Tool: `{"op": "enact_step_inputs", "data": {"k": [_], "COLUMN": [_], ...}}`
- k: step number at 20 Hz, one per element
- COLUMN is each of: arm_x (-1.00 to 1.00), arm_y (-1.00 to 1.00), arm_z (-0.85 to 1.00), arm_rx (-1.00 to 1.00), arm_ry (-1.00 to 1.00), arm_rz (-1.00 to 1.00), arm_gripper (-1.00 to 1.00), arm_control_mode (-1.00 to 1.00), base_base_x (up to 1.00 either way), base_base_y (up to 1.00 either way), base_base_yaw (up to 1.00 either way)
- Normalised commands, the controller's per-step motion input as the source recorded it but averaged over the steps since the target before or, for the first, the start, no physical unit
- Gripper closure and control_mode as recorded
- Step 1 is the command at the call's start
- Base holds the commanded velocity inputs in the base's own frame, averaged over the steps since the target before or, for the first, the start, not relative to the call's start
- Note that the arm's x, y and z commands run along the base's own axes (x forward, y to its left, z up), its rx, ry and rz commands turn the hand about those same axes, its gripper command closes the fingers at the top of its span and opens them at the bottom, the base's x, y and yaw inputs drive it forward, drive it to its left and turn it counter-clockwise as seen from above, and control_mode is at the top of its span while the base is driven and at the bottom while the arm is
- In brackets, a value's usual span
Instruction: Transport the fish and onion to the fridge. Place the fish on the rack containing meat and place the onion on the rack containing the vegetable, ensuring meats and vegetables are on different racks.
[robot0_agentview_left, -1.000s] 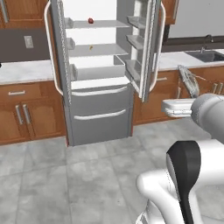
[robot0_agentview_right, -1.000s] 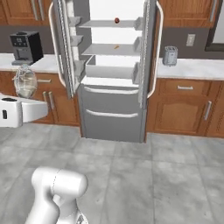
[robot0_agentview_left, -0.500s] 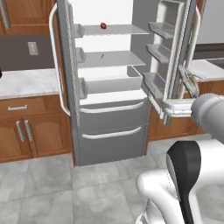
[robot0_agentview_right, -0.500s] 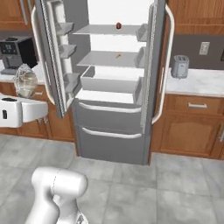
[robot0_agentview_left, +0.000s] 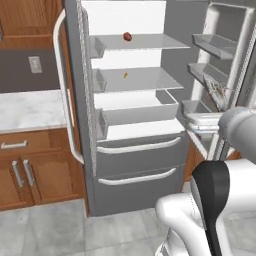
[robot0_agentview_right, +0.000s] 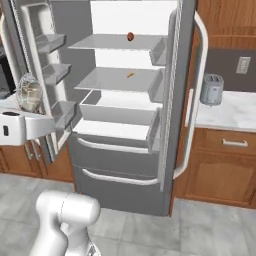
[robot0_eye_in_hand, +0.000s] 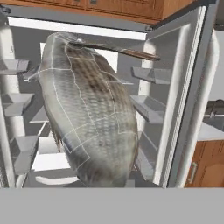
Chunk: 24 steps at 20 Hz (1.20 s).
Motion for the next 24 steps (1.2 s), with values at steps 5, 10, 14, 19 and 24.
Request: {"op": "enact_step_inputs", "data": {"k": [5,10,14,19,24], "arm_x": [0.00,0.00,0.00,0.00,0.00], "arm_y": [0.00,0.00,0.00,0.00,0.00], "arm_z": [0.00,0.00,0.00,0.00,0.00], "arm_rx": [0.00,0.00,0.00,0.00,0.00], "arm_ry": [0.00,0.00,0.00,0.00,0.00], "arm_rz": [0.00,0.00,0.00,0.00,0.00], "arm_gripper": [1.00,1.00,1.00,1.00,1.00], "arm_control_mode": [1.00,1.00,1.00,1.00,1.00], "base_base_x": [0.98,1.00,1.00,1.00,0.87], "base_base_y": [0.00,-0.02,0.00,0.00,0.00], "base_base_yaw": [0.00,0.00,0.00,0.00,0.00]}}
